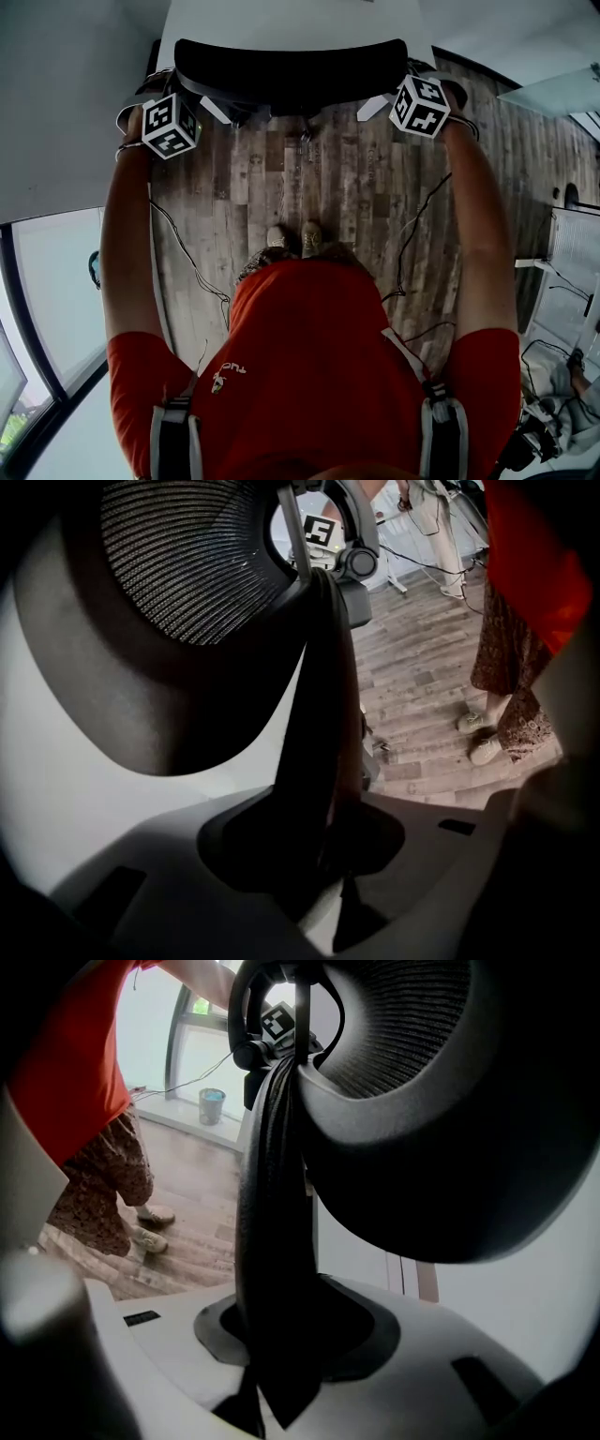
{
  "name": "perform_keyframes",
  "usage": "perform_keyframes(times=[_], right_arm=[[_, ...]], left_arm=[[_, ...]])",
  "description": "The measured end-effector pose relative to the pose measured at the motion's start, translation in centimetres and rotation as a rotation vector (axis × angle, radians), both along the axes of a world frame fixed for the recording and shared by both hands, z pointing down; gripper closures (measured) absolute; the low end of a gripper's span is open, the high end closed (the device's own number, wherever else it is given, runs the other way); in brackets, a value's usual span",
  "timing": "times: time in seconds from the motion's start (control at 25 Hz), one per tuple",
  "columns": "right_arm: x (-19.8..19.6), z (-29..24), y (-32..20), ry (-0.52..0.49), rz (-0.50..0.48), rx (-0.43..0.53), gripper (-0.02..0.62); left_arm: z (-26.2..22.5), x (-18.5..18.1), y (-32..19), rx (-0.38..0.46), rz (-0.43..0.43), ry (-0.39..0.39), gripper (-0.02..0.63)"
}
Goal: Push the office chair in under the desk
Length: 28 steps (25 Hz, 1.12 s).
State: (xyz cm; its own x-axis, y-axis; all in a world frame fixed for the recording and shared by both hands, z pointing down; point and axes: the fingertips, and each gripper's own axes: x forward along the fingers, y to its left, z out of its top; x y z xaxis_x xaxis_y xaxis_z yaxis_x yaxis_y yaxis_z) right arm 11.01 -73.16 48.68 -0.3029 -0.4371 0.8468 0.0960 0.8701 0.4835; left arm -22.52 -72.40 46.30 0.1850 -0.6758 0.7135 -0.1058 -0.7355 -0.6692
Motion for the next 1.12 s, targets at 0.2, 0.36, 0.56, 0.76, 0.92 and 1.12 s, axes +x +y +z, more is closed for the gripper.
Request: perform_keyframes(times=[0.2,0.36,0.56,0.76,0.92,1.12], right_arm=[[0.7,-0.1,-2.2,0.015,0.022,-0.010,0.459],[0.1,-0.1,-2.8,-0.001,-0.001,-0.003,0.460],[-0.3,-0.4,-2.8,-0.017,-0.021,0.002,0.460],[-0.3,-0.4,-2.7,-0.019,-0.020,0.022,0.453],[-0.6,-0.3,-2.9,-0.030,-0.001,0.041,0.425],[-0.1,-0.6,-2.4,-0.028,0.027,0.059,0.394]], left_arm=[[-0.4,0.8,-1.7,-0.002,0.003,0.000,0.474],[-0.1,0.2,-3.0,-0.007,0.006,-0.007,0.474],[-0.2,-0.2,-3.5,-0.005,0.010,-0.013,0.473],[-0.1,-0.2,-3.0,0.003,-0.004,-0.006,0.467],[0.0,-0.3,-2.8,0.017,-0.031,0.010,0.432],[-0.7,0.1,-2.1,0.054,-0.029,0.008,0.382]])
